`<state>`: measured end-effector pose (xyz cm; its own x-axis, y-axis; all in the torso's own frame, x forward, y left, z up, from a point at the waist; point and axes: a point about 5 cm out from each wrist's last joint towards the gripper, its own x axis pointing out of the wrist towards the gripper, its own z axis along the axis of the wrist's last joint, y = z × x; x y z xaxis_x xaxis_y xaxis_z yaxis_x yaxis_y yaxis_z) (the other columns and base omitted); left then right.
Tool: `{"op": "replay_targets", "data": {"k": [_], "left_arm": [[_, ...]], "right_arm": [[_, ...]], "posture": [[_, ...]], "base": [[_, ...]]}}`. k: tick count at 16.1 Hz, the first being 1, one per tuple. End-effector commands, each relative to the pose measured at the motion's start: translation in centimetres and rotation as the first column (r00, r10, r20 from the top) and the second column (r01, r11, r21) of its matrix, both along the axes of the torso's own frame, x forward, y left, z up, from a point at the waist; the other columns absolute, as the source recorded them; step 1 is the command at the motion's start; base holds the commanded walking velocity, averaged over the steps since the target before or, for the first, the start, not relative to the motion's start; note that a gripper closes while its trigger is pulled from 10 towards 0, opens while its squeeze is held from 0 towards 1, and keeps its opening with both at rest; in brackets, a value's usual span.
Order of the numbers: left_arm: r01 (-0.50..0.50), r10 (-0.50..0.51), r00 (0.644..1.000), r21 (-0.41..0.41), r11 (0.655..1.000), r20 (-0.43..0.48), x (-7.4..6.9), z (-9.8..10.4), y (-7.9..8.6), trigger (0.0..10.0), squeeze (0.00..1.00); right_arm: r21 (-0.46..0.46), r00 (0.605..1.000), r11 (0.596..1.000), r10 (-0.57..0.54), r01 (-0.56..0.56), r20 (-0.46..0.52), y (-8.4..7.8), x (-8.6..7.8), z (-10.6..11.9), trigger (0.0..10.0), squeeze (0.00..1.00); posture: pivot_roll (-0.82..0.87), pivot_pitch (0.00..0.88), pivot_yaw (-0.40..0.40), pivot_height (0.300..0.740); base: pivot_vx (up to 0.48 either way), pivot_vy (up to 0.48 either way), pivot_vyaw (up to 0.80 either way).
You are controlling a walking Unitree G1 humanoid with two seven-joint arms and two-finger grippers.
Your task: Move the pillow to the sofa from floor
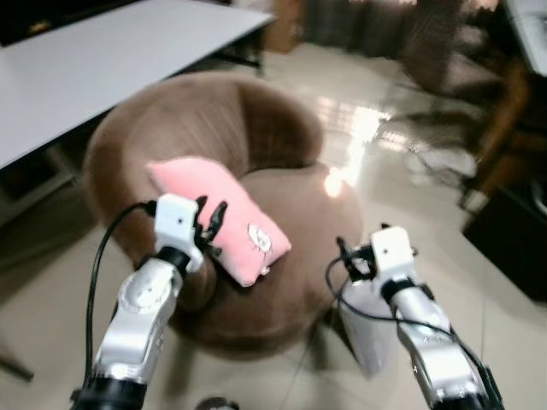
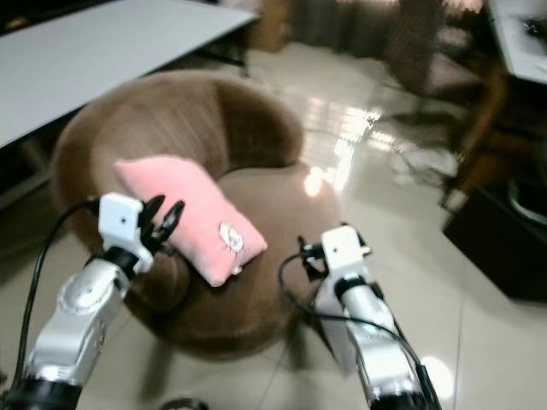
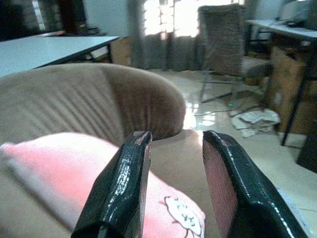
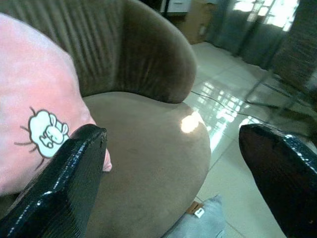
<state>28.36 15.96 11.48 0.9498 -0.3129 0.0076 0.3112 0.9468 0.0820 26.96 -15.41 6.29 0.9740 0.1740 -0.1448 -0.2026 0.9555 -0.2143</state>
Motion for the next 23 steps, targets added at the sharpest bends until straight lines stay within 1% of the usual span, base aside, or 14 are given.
{"op": "replay_targets", "data": {"k": [1,3,6,7,10,13,18,23], "left_arm": [[-0.006,0.006,1.0,0.016,1.0,-0.008,0.0,0.0,0.2,10.0,0.0],[-0.011,0.011,1.0,0.029,1.0,-0.017,0.0,-0.1,0.2,10.0,0.0],[-0.018,0.019,0.999,0.034,0.999,-0.03,0.0,-0.2,0.2,10.0,0.0],[-0.022,0.023,0.999,0.035,0.999,-0.029,-0.1,-0.2,0.2,10.0,0.0],[-0.016,0.017,0.999,0.039,0.999,-0.034,-0.3,-0.4,-0.1,10.0,0.0],[-0.013,0.015,0.999,0.044,0.999,-0.038,-0.2,-0.4,-0.1,10.0,0.0],[-0.015,0.017,0.999,0.052,0.999,-0.037,-0.2,-0.5,-0.1,10.0,0.0],[-0.015,0.017,0.999,0.059,0.998,-0.034,-0.1,-0.4,-0.2,10.0,0.0]], "right_arm": [[0.012,1.0,1.0,-0.007,0.007,0.01,0.0,0.1,0.1,10.0,0.0],[0.012,1.0,1.0,-0.009,0.009,0.022,0.0,0.1,0.3,10.0,0.0],[0.017,0.999,1.0,-0.01,0.01,0.037,0.4,-0.2,0.8,10.0,0.0],[0.01,0.999,1.0,0.007,-0.008,0.042,0.7,-0.3,1.1,10.0,0.0],[0.004,0.999,1.0,0.019,-0.019,0.05,1.0,-0.7,1.5,10.0,0.0],[0.003,0.998,1.0,0.021,-0.022,0.06,1.3,-0.9,2.3,10.0,0.0],[0.001,0.998,1.0,0.029,-0.029,0.059,1.7,-1.0,3.0,10.0,0.0],[-0.001,0.998,1.0,0.03,-0.029,0.062,1.8,-1.0,3.3,10.0,0.0]], "posture": [[-0.04,0.0,0.015,0.74],[-0.04,0.0,0.019,0.74],[-0.05,0.002,0.012,0.74],[-0.04,0.012,0.005,0.74],[-0.04,0.003,0.017,0.74],[-0.04,0.0,0.021,0.74],[-0.03,0.0,0.02,0.74],[-0.03,0.0,0.024,0.74]], "base": [[0.0,-0.48,0.8],[0.0,-0.48,0.49],[0.0,-0.48,0.0],[0.0,-0.48,0.0],[0.0,-0.48,0.0],[0.0,-0.48,0.27],[0.0,-0.48,0.76],[0.0,-0.48,0.8]]}}
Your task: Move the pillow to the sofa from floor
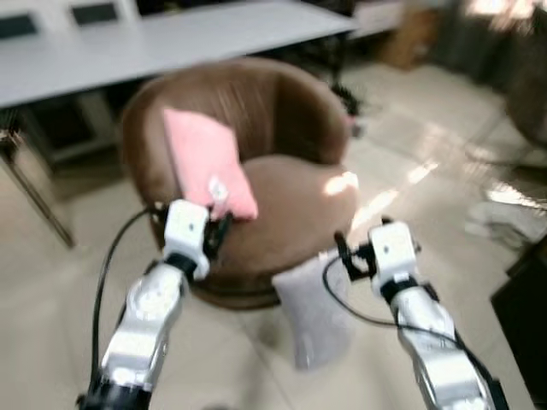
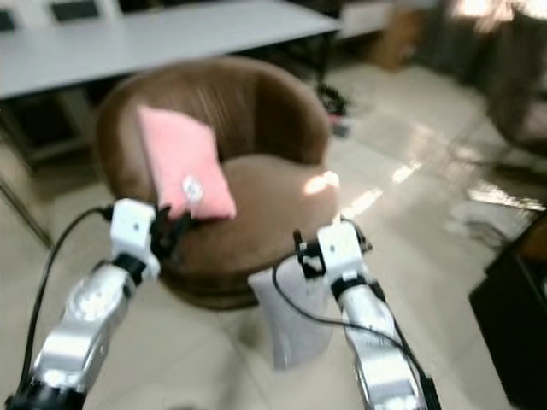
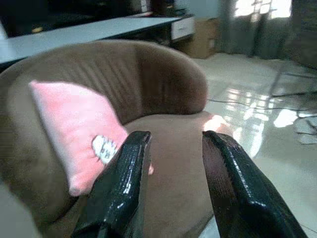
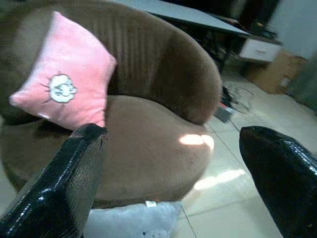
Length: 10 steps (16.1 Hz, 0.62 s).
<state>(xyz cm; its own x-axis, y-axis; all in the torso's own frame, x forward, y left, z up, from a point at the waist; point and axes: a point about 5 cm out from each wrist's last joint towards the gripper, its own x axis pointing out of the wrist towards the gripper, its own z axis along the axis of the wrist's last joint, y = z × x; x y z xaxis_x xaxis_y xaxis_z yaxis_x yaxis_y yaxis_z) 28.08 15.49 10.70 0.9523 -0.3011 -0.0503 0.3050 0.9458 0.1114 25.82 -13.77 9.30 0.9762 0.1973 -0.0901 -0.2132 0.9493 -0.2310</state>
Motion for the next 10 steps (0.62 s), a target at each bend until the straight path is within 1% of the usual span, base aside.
{"op": "replay_targets", "data": {"k": [1,10], "left_arm": [[-0.006,0.005,1.0,0.014,1.0,0.013,0.22,0.37,0.26,10.0,0.0],[-0.022,0.022,1.0,0.017,1.0,0.019,0.14,0.44,0.27,10.0,0.0]], "right_arm": [[0.003,1.0,1.0,0.006,-0.006,0.003,0.25,0.14,0.34,10.0,0.0],[-0.008,1.0,1.0,0.021,-0.021,0.0,0.3,0.02,0.42,10.0,0.0]], "posture": [[-0.04,0.0,0.024,0.74],[-0.04,0.0,0.02,0.74]], "base": [[0.0,-0.48,0.8],[0.0,-0.48,0.8]]}}
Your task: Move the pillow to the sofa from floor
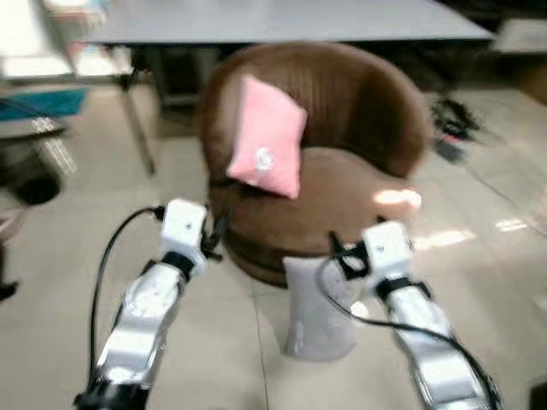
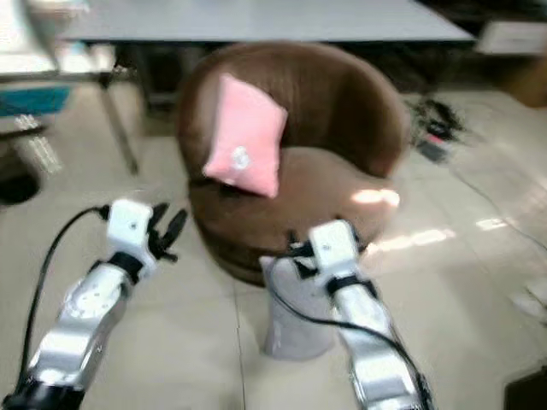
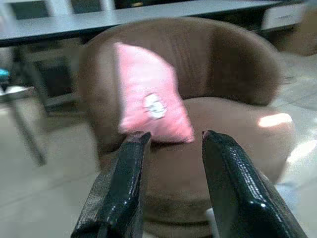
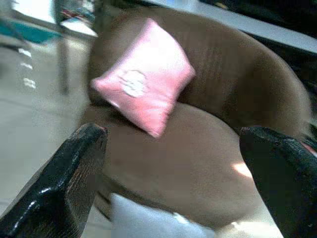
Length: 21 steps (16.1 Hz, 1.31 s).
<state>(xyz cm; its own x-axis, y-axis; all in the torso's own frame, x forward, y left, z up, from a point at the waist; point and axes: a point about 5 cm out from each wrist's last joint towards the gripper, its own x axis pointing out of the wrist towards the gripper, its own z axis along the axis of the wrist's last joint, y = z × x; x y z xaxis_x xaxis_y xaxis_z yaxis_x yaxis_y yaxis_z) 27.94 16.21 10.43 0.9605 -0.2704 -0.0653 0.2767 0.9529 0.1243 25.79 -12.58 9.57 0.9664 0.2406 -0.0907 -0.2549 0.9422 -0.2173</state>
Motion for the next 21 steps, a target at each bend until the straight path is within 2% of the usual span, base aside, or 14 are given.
{"op": "replay_targets", "data": {"k": [1,19,20,21], "left_arm": [[0.006,-0.006,1.0,0.0,1.0,0.029,0.3,0.7,-0.4,10.0,0.0],[-0.086,0.085,0.993,0.003,0.996,0.076,0.4,1.0,0.2,10.0,0.0],[-0.108,0.11,0.989,-0.025,0.994,0.095,0.5,1.4,0.3,10.0,0.0],[-0.17,0.17,0.976,-0.016,0.985,0.133,0.8,2.0,0.8,10.0,0.0]], "right_arm": [[-0.022,1.0,1.0,-0.02,0.02,0.003,-0.9,0.1,0.1,10.0,0.0],[-0.024,1.0,1.0,-0.003,0.003,-0.012,-1.2,0.3,-0.4,10.0,0.0],[-0.024,1.0,1.0,-0.005,0.004,-0.012,-1.2,0.3,-0.4,10.0,0.0],[-0.018,1.0,1.0,-0.019,0.018,-0.014,-1.3,0.3,-0.5,10.0,0.0]], "posture": [[-0.04,0.0,0.019,0.74],[-0.04,0.008,0.013,0.74],[-0.04,0.012,0.012,0.74],[-0.04,0.014,0.011,0.74]], "base": [[0.0,-0.48,0.8],[0.0,-0.48,0.8],[0.0,0.0,0.8],[0.0,0.0,0.64]]}}
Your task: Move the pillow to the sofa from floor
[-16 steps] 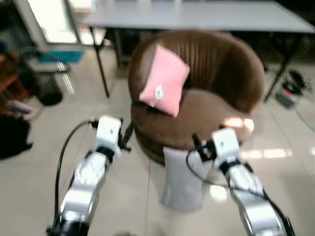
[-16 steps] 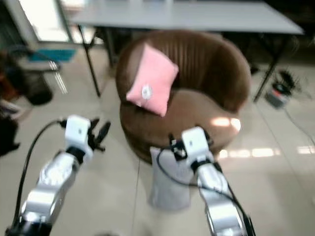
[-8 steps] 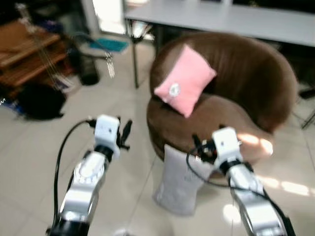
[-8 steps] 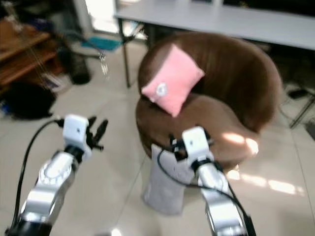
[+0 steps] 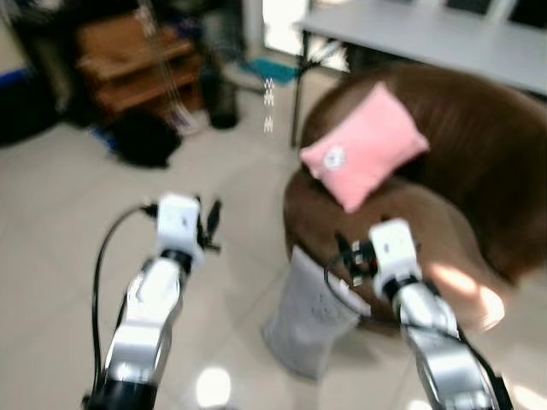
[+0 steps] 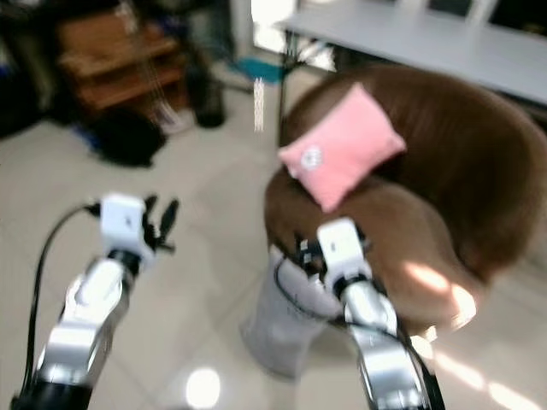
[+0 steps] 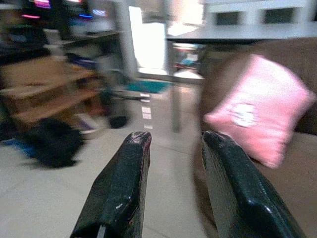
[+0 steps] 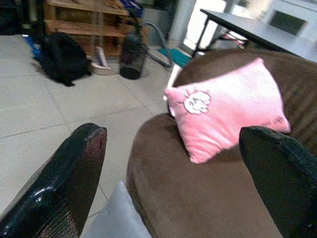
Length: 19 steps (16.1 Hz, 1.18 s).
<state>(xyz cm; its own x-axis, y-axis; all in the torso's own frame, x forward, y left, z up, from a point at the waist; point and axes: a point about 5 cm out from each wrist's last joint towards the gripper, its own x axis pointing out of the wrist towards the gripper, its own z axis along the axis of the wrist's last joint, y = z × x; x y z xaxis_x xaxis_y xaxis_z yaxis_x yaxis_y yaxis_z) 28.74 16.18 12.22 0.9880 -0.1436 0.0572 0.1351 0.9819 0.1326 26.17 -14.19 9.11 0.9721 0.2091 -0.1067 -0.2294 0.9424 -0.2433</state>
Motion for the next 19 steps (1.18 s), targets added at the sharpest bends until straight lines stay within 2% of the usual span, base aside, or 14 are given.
{"op": "replay_targets", "data": {"k": [1,2,5,7,15,16,19], "left_arm": [[-0.063,0.063,0.997,0.006,0.998,0.034,0.07,0.49,1.01,10.0,0.0],[-0.07,0.069,0.996,0.013,0.997,0.059,0.34,0.87,1.27,10.0,0.0],[-0.018,0.018,0.997,0.008,1.0,0.073,0.04,0.88,0.66,10.0,0.0],[-0.002,0.002,0.997,0.0,1.0,0.082,0.07,0.95,0.36,10.0,0.0],[0.009,-0.009,0.997,-0.002,1.0,0.078,0.18,0.77,0.34,10.0,0.0],[0.007,-0.005,0.998,-0.023,1.0,0.07,0.12,0.58,0.29,10.0,0.0],[0.001,-0.001,0.998,-0.006,1.0,0.062,0.11,0.42,0.37,10.0,0.0]], "right_arm": [[0.022,1.0,1.0,-0.008,0.008,-0.006,0.11,-0.01,-0.09,10.0,0.0],[0.013,0.999,0.999,-0.03,0.03,-0.017,-0.1,0.07,-0.24,10.0,0.0],[0.005,0.999,1.0,-0.031,0.031,-0.012,-0.22,0.21,-0.28,10.0,0.0],[0.031,0.999,0.998,-0.05,0.051,-0.021,-0.35,0.3,-0.4,10.0,0.0],[0.022,0.999,0.998,-0.05,0.05,-0.004,-0.45,0.67,-0.45,10.0,0.0],[0.026,0.999,0.998,-0.05,0.05,-0.004,-0.46,0.63,-0.43,10.0,0.0],[0.032,0.999,0.999,-0.036,0.036,-0.007,-0.28,0.42,-0.19,10.0,0.0]], "posture": [[-0.04,0.014,0.011,0.74],[-0.04,0.015,0.012,0.74],[-0.04,0.017,0.013,0.74],[-0.04,0.017,0.013,0.74],[-0.04,0.016,0.013,0.74],[-0.04,0.016,0.013,0.74],[-0.04,0.012,0.011,0.74]], "base": [[0.0,0.0,0.0],[0.0,0.0,0.0],[0.198,0.0,0.0],[0.411,0.0,-0.25],[0.45,0.0,0.0],[0.24,0.0,0.0],[0.0,0.0,0.0]]}}
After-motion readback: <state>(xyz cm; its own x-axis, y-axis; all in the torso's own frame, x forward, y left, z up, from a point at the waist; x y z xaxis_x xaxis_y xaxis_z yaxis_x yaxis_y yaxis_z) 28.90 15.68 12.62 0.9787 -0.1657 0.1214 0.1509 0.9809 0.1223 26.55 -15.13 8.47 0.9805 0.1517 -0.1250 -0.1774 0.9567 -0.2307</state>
